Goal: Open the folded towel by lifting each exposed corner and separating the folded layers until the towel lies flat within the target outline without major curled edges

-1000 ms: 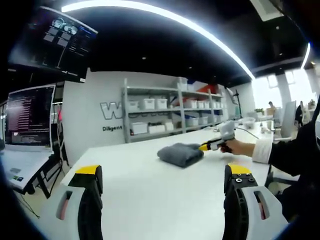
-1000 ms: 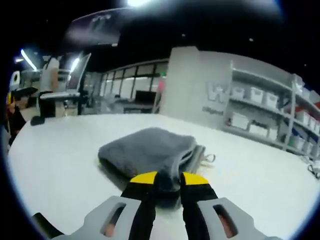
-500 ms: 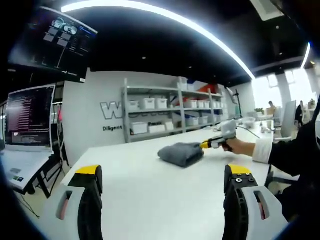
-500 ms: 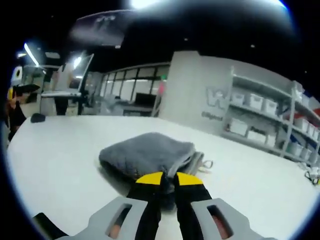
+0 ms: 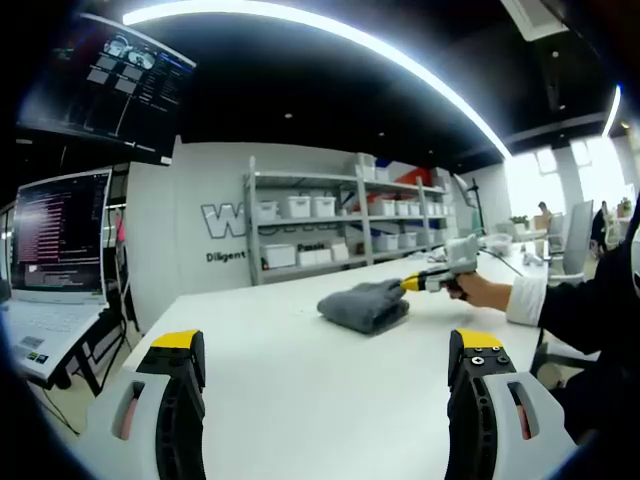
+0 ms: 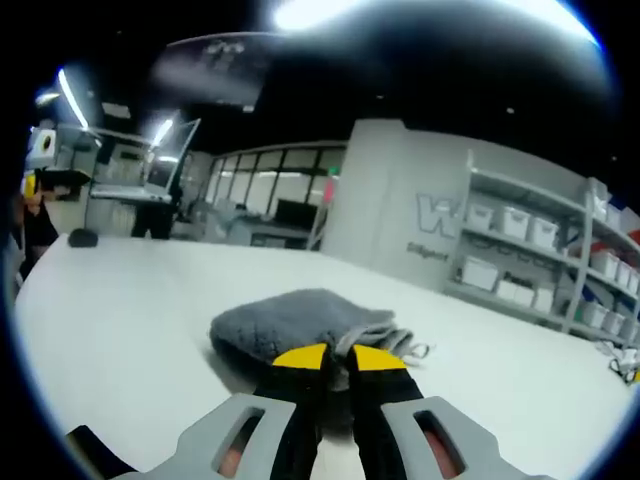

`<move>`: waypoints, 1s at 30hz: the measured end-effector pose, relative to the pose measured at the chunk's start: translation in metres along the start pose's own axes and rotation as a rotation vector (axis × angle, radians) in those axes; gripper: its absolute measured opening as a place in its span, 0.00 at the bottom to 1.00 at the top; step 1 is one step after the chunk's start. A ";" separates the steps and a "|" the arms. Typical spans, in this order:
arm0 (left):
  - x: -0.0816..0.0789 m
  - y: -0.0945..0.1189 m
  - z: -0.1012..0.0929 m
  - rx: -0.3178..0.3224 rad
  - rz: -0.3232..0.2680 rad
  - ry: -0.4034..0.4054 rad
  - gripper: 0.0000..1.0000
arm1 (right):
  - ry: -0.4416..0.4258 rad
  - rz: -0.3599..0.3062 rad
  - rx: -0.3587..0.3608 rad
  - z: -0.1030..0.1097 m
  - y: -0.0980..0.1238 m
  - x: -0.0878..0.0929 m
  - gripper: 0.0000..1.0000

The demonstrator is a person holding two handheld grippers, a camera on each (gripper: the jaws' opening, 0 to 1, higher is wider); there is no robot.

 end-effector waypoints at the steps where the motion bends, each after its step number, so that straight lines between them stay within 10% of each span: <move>1: 0.000 0.000 0.000 -0.001 -0.001 0.000 0.99 | -0.003 -0.006 -0.003 0.001 0.001 -0.002 0.02; 30: -0.001 0.001 0.000 -0.008 -0.011 -0.003 0.99 | 0.052 -0.140 -0.095 0.032 0.015 -0.031 0.00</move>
Point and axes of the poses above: the point that each gripper's makers call its tool centre point, and the gripper's own axes: y roughly backward along the fingers, z roughly to its left, x roughly out of its underside, the point moved 7 cm from there along y, roughly backward along the fingers, and after that the axes turned 5 degrees about x, right-handed, at the moved point
